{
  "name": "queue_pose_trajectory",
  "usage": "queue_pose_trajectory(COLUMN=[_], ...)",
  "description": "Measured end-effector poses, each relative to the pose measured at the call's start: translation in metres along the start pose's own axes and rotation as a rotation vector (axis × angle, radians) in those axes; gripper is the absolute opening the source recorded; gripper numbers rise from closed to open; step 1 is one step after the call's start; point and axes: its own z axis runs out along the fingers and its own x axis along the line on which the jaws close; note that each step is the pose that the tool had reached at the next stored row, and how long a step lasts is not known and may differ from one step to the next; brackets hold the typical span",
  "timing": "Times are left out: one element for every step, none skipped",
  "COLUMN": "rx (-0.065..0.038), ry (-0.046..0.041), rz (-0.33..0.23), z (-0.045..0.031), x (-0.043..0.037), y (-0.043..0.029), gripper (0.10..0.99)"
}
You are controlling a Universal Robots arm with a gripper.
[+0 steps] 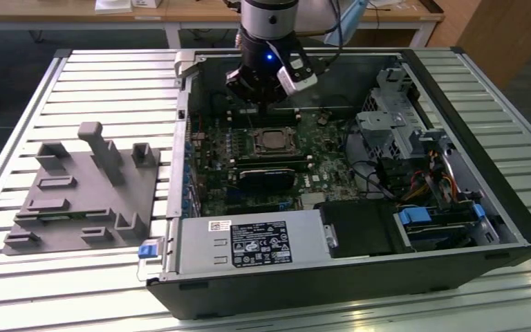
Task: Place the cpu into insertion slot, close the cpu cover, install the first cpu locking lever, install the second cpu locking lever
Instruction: 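Install the first cpu locking lever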
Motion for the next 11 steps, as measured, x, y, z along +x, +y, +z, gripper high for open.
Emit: queue_pose_trajectory(rx=[0.000, 0.000, 0.000, 0.000, 0.000, 0.000, 0.000, 0.000, 0.000, 0.000, 0.000], ry=[0.0000, 0.0000, 0.0001, 0.0001, 0.0001, 0.0000, -0.0001, -0.0002, -0.0003, -0.0002, -0.0002], rz=[0.000, 0.000, 0.000, 0.000, 0.000, 0.000, 0.000, 0.000, 0.000, 0.000, 0.000], z=[0.0001, 0.0002, 0.0002, 0.0003, 0.0004, 0.0007, 0.0009, 0.0012, 0.0016, 0.0018, 0.0019], x=[0.0014, 0.0027, 0.0044, 0.0065, 0.0091, 0.0117, 0.0144, 0.0170, 0.0190, 0.0208, 0.0220], y=[0.0000, 0.0000, -0.0001, -0.0001, -0.0002, -0.0002, -0.0002, -0.0002, 0.0000, 0.0001, 0.0002], gripper=[0.106, 0.106, 0.106, 0.106, 0.106, 0.106, 0.106, 0.106, 0.106, 0.106, 0.106])
